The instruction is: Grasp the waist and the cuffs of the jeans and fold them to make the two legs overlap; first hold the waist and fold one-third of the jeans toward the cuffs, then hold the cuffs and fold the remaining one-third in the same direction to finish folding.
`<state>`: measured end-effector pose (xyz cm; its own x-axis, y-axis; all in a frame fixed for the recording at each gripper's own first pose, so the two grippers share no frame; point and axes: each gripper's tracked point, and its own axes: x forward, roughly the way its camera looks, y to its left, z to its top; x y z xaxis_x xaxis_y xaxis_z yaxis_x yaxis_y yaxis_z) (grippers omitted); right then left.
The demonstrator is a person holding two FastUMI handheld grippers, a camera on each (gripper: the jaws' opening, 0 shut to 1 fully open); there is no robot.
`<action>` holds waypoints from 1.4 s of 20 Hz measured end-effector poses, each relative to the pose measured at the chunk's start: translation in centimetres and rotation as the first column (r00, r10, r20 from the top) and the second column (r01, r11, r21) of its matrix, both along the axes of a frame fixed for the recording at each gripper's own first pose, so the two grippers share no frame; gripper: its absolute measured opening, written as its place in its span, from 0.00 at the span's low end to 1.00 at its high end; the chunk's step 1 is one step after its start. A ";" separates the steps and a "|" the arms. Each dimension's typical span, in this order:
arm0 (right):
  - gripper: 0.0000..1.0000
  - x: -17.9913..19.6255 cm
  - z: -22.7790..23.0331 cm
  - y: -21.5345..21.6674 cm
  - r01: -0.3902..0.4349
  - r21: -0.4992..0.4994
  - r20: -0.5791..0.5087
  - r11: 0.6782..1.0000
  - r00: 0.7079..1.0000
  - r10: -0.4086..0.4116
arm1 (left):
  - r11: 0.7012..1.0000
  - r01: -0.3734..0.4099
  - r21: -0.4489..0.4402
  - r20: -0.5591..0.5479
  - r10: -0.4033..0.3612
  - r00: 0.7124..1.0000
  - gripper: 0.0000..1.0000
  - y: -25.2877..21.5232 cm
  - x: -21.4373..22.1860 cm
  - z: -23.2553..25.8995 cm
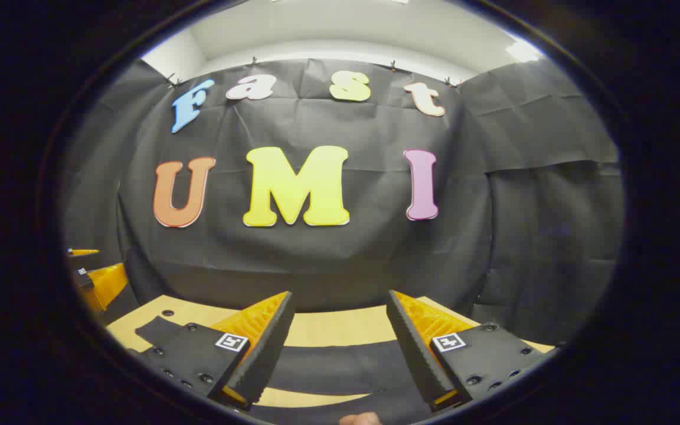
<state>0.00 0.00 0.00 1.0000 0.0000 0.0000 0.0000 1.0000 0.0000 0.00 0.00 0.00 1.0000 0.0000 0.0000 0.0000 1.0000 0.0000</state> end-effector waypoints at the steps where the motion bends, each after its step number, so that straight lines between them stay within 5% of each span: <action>1: 0.97 -0.2 -0.1 0.2 -0.010 -0.012 0.000 1.000 1.000 0.010 | 1.000 0.001 0.000 0.001 -0.001 1.000 1.00 -0.1 0.0 -0.1; 24: 0.97 -0.4 0.9 0.1 -0.119 -0.056 0.015 0.991 0.993 0.120 | 0.998 -0.057 -0.004 -0.022 0.057 0.998 0.99 -0.2 -1.6 -0.5; 28: 0.97 -0.8 1.2 0.8 -0.184 -0.027 -0.006 0.983 0.983 0.184 | 0.980 -0.085 -0.178 -0.190 0.050 0.980 1.00 1.2 -4.0 -4.1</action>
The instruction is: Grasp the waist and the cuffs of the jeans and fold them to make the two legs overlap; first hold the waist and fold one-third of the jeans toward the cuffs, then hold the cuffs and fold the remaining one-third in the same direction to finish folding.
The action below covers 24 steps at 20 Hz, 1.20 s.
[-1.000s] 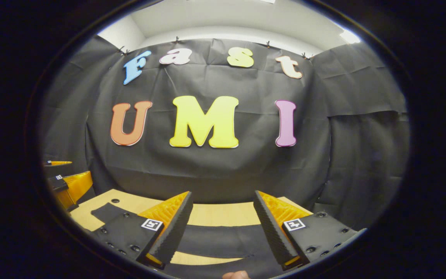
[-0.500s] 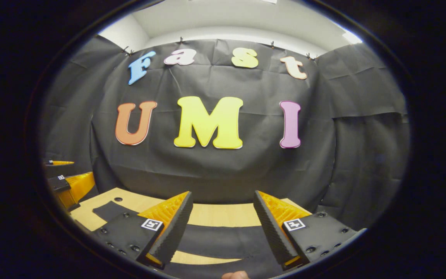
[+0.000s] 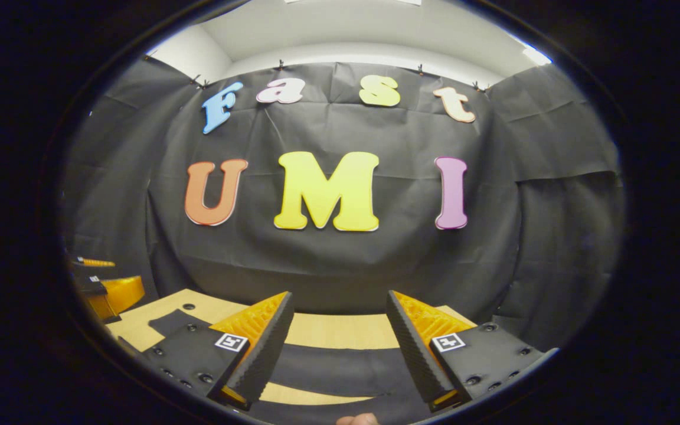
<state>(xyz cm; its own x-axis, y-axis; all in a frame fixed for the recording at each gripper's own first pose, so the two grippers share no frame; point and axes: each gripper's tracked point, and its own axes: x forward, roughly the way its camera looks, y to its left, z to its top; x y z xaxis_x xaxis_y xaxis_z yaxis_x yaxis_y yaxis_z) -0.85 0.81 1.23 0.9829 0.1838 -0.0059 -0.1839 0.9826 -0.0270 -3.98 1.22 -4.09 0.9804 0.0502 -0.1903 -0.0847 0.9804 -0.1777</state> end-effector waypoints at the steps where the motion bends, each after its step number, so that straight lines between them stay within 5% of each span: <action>1: 0.97 -0.1 -0.3 0.0 -0.023 0.006 -0.023 1.000 0.999 0.023 | 0.996 -0.025 -0.082 -0.067 0.019 0.998 1.00 1.1 -1.5 -1.4; 3: 0.97 -0.4 -1.0 0.1 -0.071 0.027 -0.081 0.997 0.994 0.073 | 0.963 -0.112 -0.244 -0.239 0.053 0.970 1.00 2.8 -4.7 -5.3; 5: 0.96 -0.4 -1.7 -0.3 -0.089 0.042 -0.127 0.995 0.987 0.094 | 0.882 -0.253 -0.397 -0.400 0.082 0.913 0.99 4.6 -8.7 -9.8; 8: 0.97 0.2 -2.8 -1.6 -0.078 0.021 -0.175 0.997 0.981 0.080 | 0.644 -0.520 -0.561 -0.611 0.100 0.785 0.99 6.5 -14.9 -15.5; 10: 0.97 0.7 -3.7 -2.8 -0.061 0.004 -0.210 0.998 0.976 0.061 | 0.491 -0.642 -0.589 -0.694 0.099 0.713 0.99 7.7 -18.1 -17.8; 14: 0.98 1.2 -5.6 -5.5 0.004 0.019 -0.318 1.000 0.948 0.003 | 0.291 -0.744 -0.602 -0.765 0.057 0.641 1.00 8.2 -21.0 -19.7; 15: 0.96 1.3 -6.0 -5.9 0.021 0.026 -0.341 0.999 0.940 -0.011 | 0.265 -0.758 -0.596 -0.776 0.052 0.628 0.99 8.2 -21.4 -19.7; 19: 0.96 1.3 -6.8 -7.8 0.076 0.032 -0.386 0.997 0.921 -0.058 | 0.284 -0.804 -0.522 -0.825 0.070 0.560 0.99 9.5 -23.0 -20.9; 24: 0.97 1.0 -7.8 -10.0 0.139 0.043 -0.429 0.989 0.897 -0.107 | 0.228 -0.822 -0.523 -0.831 0.078 0.550 0.99 10.8 -21.5 -21.3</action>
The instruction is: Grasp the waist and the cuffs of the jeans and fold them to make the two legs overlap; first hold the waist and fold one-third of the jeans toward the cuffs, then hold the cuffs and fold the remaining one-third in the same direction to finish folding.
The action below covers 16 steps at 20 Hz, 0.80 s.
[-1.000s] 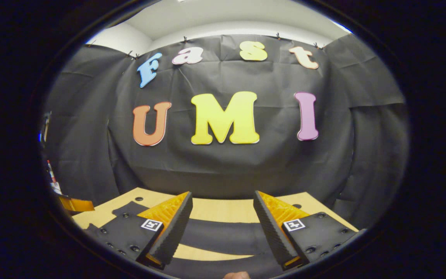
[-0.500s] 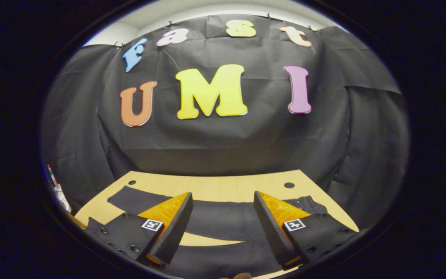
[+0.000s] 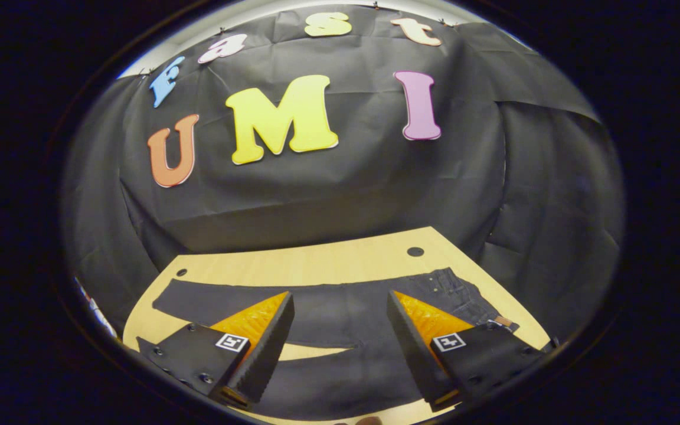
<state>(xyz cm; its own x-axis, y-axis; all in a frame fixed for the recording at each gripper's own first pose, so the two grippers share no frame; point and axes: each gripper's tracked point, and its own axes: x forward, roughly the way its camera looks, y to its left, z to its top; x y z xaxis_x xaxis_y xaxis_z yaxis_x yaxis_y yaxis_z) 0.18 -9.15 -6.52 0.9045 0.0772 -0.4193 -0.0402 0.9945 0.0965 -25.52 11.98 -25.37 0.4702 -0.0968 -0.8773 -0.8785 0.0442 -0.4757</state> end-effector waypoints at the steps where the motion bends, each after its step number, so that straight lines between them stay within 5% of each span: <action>1: 0.97 -0.1 -0.2 -0.5 0.014 0.003 -0.010 1.000 1.000 -0.014 | 1.000 0.002 0.002 0.003 -0.002 1.000 0.99 0.2 0.3 0.0; 7: 0.98 -0.6 -2.3 -3.9 0.102 0.048 -0.090 0.994 0.991 -0.098 | 0.998 0.028 0.048 0.059 -0.031 0.998 0.98 0.9 2.3 -0.3; 8: 0.97 -0.8 -2.8 -4.9 0.134 0.076 -0.119 0.988 0.985 -0.125 | 0.998 0.058 0.040 0.047 -0.059 0.997 0.95 0.6 2.2 -0.8; 9: 0.98 -1.0 -3.4 -6.0 0.176 0.115 -0.155 0.978 0.975 -0.157 | 0.997 0.051 0.054 0.058 -0.054 0.997 0.80 0.8 2.4 -1.0; 10: 0.98 -1.3 -4.3 -7.3 0.224 0.150 -0.195 0.963 0.962 -0.193 | 0.997 0.070 0.037 0.029 -0.071 0.997 0.87 0.6 2.0 -1.5; 13: 1.00 -1.7 -6.4 -13.7 0.372 0.181 -0.303 0.910 0.902 -0.309 | 0.999 0.052 0.012 -0.007 -0.052 0.999 0.57 1.1 1.3 -2.4; 14: 1.00 -1.8 -7.2 -16.3 0.435 0.188 -0.345 0.880 0.868 -0.356 | 0.999 0.043 -0.005 0.007 -0.043 0.999 0.27 0.9 1.4 -2.2; 16: 0.93 -1.8 -9.5 -20.7 0.558 0.221 -0.455 0.800 0.784 -0.422 | 0.999 0.027 -0.044 0.020 -0.026 0.999 0.13 0.8 1.5 -2.1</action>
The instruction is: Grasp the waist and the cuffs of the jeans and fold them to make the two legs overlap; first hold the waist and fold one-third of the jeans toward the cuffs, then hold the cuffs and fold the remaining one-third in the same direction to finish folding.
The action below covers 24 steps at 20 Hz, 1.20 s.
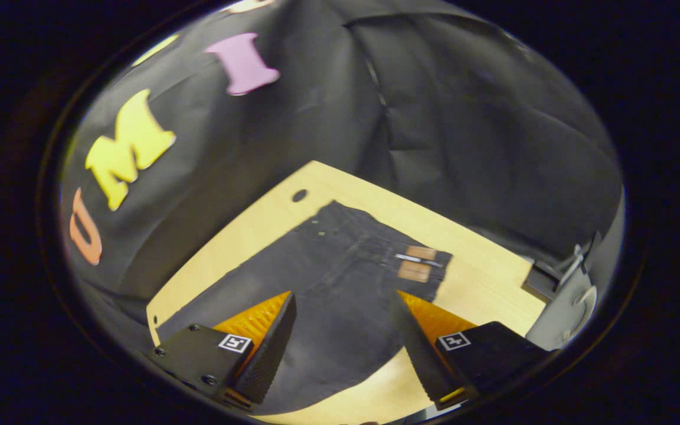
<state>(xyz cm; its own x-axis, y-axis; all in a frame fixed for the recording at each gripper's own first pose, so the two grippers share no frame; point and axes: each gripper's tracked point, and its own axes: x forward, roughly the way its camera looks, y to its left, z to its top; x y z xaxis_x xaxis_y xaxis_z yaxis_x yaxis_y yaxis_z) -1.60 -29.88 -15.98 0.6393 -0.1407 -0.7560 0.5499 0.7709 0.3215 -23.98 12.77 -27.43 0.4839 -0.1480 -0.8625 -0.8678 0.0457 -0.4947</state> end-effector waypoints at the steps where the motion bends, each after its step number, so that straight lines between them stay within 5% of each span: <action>1: 0.92 0.1 -1.7 -2.2 0.058 0.043 -0.055 0.997 0.997 -0.056 | 1.000 -0.001 -0.005 0.001 0.001 1.000 0.11 0.0 0.1 -0.1; 5: 0.98 0.3 -7.4 -5.7 0.199 0.183 -0.212 0.963 0.964 -0.159 | 0.998 -0.055 -0.013 -0.005 0.055 0.999 0.06 0.1 0.0 0.2; 9: 0.96 0.4 -10.8 -5.7 0.175 0.176 -0.300 0.969 0.947 -0.117 | 0.996 -0.088 -0.012 -0.014 0.087 0.996 0.05 0.3 0.2 0.0; 11: 0.83 0.6 -11.1 -5.5 0.126 0.142 -0.312 0.982 0.947 -0.077 | 0.995 -0.103 -0.014 -0.017 0.103 0.995 0.04 0.3 0.3 0.1; 15: 0.21 -0.2 -12.0 -6.4 0.108 0.078 -0.367 0.991 0.928 -0.072 | 0.994 -0.110 -0.009 -0.025 0.110 0.994 0.04 0.3 0.5 0.0; 17: 0.04 -0.1 -11.8 -6.2 0.136 0.096 -0.361 0.986 0.928 -0.092 | 0.993 -0.118 -0.021 -0.038 0.117 0.992 0.04 0.3 0.6 0.1; 24: 0.04 1.7 -7.7 -5.2 0.065 0.142 -0.238 0.988 0.971 -0.030 | 0.982 -0.170 -0.087 -0.014 0.170 0.985 0.03 1.0 2.9 3.0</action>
<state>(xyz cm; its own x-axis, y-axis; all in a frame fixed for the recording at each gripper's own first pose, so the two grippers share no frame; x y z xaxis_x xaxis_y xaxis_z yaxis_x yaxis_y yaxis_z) 0.13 -35.09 -23.70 0.4369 -0.0420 -0.8986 0.6584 0.6956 0.2876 -21.05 13.75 -24.45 0.5029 -0.1387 -0.8531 -0.8624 -0.1457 -0.4847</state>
